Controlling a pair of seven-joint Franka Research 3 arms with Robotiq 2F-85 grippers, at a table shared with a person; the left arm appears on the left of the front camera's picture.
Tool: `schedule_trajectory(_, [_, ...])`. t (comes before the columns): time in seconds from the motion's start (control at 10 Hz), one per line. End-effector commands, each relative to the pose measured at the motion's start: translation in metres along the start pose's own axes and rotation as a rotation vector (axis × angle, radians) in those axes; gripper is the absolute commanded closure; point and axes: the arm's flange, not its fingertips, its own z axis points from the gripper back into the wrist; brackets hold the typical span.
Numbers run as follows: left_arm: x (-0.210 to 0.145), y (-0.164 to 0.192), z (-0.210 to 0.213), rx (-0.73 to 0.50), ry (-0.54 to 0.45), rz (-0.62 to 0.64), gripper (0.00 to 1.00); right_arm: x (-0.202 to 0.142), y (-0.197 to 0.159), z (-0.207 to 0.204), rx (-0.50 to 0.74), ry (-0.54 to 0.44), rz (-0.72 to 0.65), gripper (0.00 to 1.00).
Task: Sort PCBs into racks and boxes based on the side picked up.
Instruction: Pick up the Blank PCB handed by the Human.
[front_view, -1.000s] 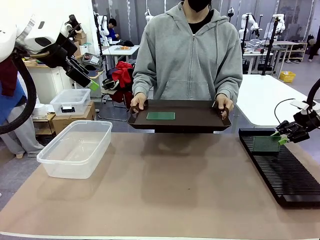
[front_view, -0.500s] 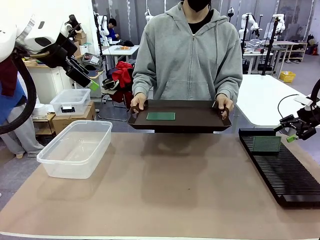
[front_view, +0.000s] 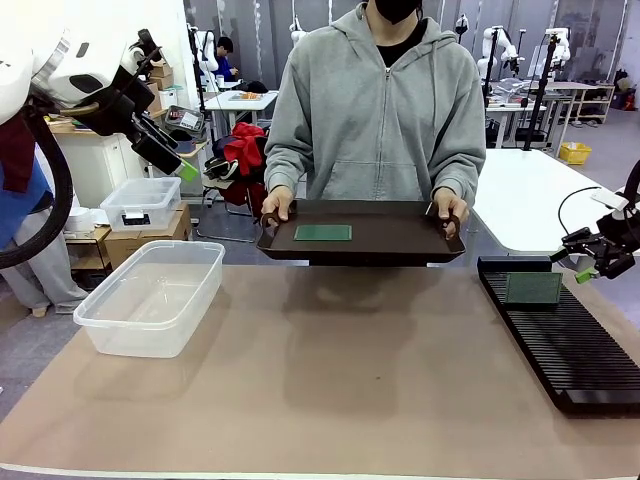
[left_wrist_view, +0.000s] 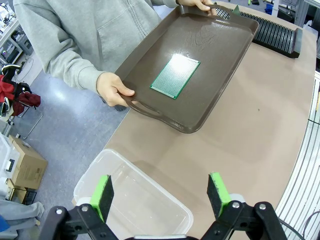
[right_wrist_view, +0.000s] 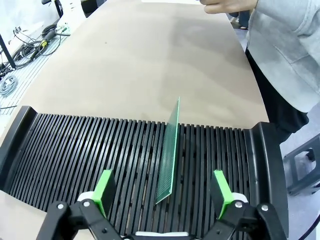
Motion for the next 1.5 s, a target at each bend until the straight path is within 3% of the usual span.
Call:
schedule_trajectory(0.0, [-0.001,-0.001,-0.001,-0.005,0.004,-0.001,0.0,0.001,-0.001,-0.001,0.003,0.001,0.002,0.0])
schedule_trajectory(0.4, [-0.001,-0.001,-0.001,-0.005,0.004,-0.001,0.0,0.0,0.0,0.0,0.0,0.0,0.0,0.0])
schedule_trajectory(0.9, [-0.001,-0.001,-0.001,-0.005,0.004,-0.001,0.0,0.116,0.051,0.023,-0.055,0.05,0.025,0.0])
schedule_trajectory(1.2, [-0.001,-0.001,-0.001,-0.005,0.004,-0.001,0.0,0.179,0.078,0.023,-0.197,0.06,-0.125,0.0])
schedule_trajectory(1.4, [-0.001,-0.001,-0.001,-0.005,0.004,-0.001,0.0,0.217,0.105,0.005,-0.308,0.01,-0.333,0.0])
